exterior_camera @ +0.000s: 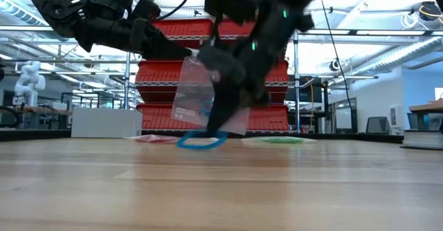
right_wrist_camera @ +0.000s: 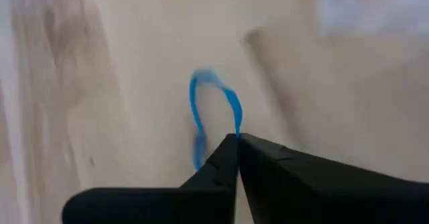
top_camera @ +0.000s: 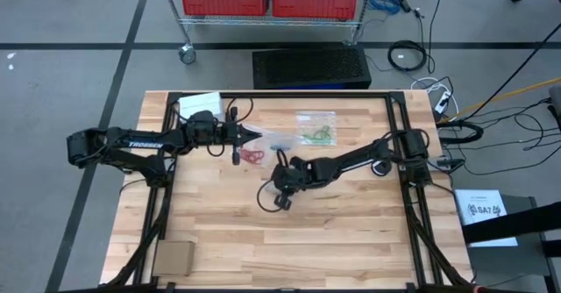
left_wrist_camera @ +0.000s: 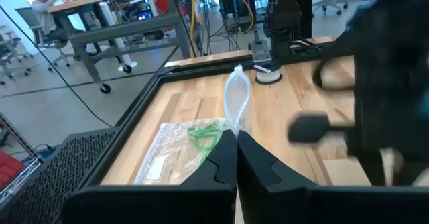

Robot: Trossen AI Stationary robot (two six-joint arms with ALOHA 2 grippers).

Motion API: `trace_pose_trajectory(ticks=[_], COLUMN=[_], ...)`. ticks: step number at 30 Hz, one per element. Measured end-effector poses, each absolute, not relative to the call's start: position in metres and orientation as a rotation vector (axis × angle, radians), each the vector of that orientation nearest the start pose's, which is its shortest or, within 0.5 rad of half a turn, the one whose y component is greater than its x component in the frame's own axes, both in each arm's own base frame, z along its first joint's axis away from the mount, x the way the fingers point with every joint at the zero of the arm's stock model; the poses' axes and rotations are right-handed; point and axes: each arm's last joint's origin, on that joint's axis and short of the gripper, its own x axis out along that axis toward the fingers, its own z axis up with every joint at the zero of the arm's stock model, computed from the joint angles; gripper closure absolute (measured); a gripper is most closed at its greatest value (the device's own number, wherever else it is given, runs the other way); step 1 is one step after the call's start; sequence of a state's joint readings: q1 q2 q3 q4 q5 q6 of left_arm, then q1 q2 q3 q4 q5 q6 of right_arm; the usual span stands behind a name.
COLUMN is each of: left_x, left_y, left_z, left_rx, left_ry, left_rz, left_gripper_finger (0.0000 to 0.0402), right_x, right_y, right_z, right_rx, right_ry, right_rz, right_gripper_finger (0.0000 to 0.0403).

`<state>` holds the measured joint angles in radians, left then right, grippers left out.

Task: Sort rubber bands
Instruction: Put the blue rubber band into the bottom right transparent zip lock bag

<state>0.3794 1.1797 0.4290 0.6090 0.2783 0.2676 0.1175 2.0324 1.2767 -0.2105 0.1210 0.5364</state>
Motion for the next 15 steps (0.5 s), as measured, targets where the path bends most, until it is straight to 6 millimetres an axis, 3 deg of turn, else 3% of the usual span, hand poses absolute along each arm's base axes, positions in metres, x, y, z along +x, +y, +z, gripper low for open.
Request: trace_pose_trajectory(ticks=[11, 15], left_x=[0.220, 0.220], left_y=[0.079, 0.079], left_z=[0.209, 0.209], left_rx=[0.216, 0.215], left_ry=[0.163, 0.164], left_rz=[0.080, 0.080], left_gripper_finger=[0.0401, 0.0401], right_x=[0.401, 0.399], right_y=[0.037, 0.033], right_z=[0.253, 0.287], right_rx=[-0.007, -0.190], right_ry=[0.904, 0.902], right_rz=[-0.428, -0.500], right_gripper_finger=[0.0402, 0.0402])
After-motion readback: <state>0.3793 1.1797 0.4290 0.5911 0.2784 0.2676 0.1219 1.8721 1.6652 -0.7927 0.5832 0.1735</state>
